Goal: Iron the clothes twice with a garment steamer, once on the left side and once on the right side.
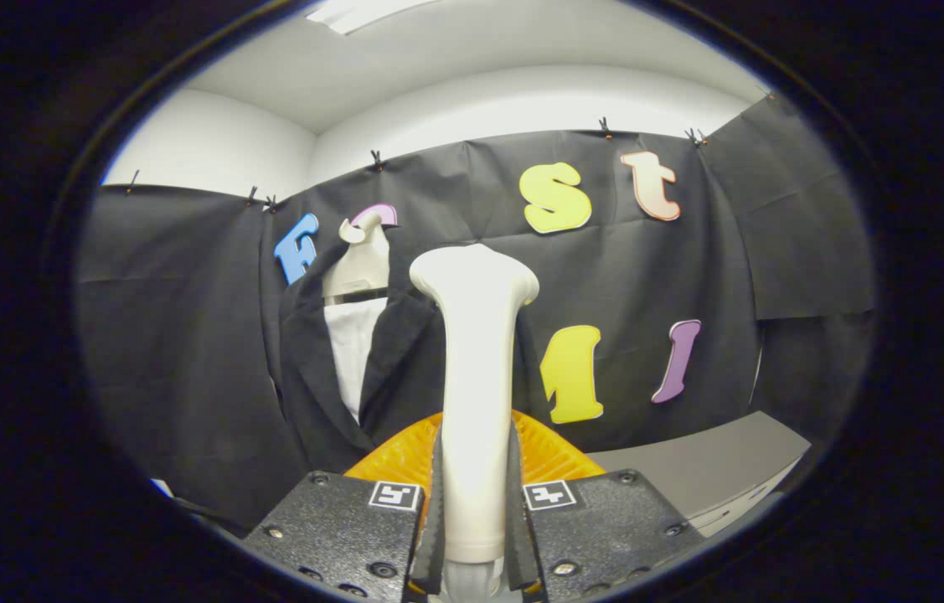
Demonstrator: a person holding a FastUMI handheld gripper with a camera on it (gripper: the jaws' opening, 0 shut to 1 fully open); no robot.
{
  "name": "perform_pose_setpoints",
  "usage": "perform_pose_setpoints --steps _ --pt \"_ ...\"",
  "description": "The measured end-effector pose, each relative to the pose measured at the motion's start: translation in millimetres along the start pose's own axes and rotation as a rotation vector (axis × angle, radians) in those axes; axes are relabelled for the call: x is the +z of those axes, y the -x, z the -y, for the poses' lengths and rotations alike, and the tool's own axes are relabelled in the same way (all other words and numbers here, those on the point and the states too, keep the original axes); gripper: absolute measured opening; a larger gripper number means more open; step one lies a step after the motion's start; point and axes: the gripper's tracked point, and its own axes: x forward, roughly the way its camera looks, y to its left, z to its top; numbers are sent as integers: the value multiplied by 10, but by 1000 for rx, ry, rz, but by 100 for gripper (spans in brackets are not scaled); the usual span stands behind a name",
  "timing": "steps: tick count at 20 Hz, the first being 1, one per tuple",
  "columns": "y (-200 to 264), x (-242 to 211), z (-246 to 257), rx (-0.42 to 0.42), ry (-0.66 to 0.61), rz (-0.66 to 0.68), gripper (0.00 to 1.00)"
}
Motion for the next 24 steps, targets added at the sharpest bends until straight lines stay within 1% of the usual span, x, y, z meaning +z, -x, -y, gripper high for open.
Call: perform_pose_setpoints --steps 4,10,19,24 --pt "-165 -81 -241 7 31 -18 32" --pt "-311 -281 -393 9 72 -59 32" --pt "-266 -726 -344 -13 94 -126 32" --pt "-209 -1060 -317 -22 119 -173 32"
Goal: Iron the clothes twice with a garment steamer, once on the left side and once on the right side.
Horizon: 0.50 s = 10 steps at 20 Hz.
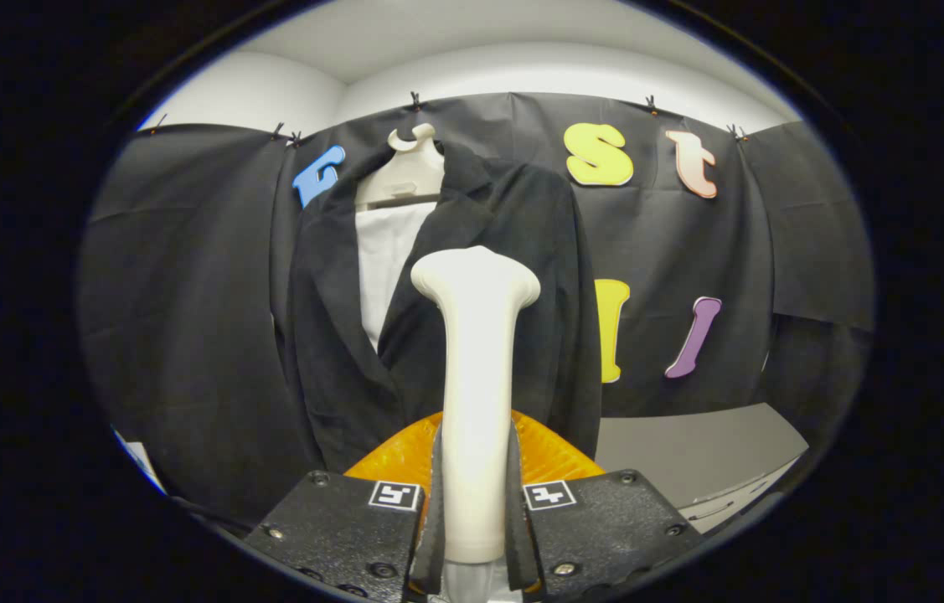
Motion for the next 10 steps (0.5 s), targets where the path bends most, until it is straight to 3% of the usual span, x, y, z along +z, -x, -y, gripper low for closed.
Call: perform_pose_setpoints --steps 10 --pt "-14 -725 51 -19 27 -111 32"
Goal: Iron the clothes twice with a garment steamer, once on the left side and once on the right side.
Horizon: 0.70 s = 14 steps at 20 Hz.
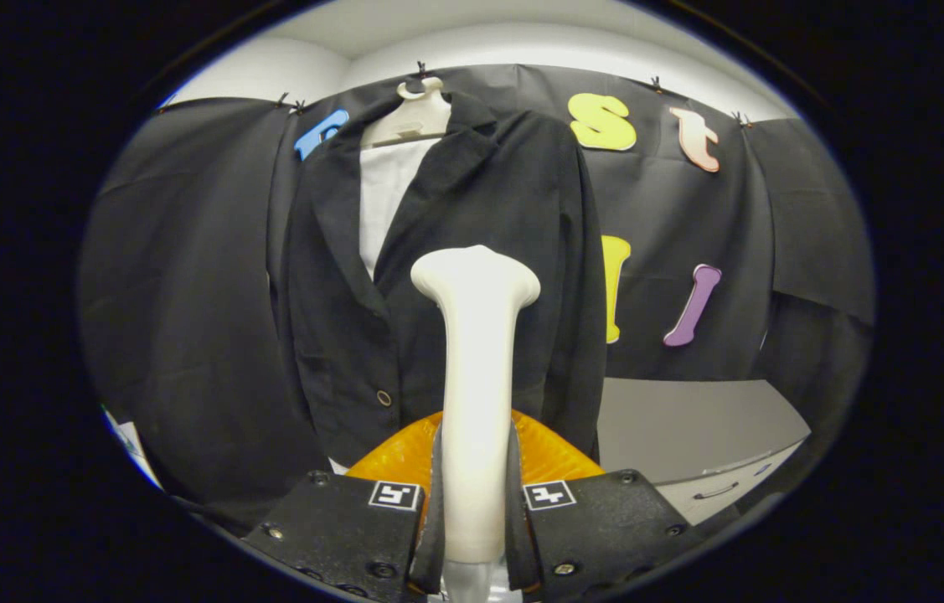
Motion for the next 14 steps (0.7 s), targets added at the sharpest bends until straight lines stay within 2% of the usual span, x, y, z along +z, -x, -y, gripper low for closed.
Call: perform_pose_setpoints --steps 14 --pt "31 -829 28 -4 36 -122 32"
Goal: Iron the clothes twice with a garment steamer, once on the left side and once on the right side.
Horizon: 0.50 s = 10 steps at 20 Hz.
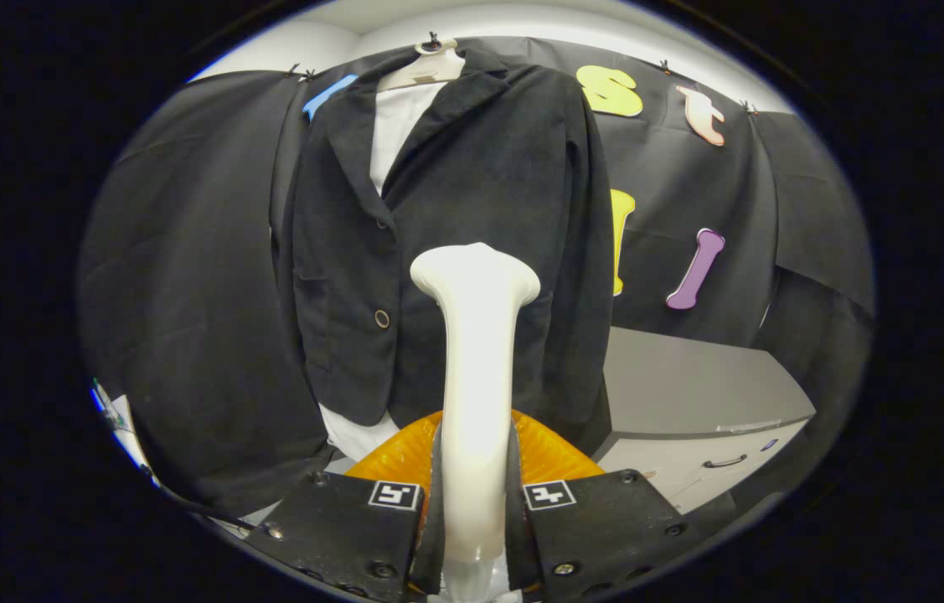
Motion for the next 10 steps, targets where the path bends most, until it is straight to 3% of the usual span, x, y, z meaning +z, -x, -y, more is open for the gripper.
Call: perform_pose_setpoints --steps 10 --pt "-160 -523 -46 7 0 -78 32"
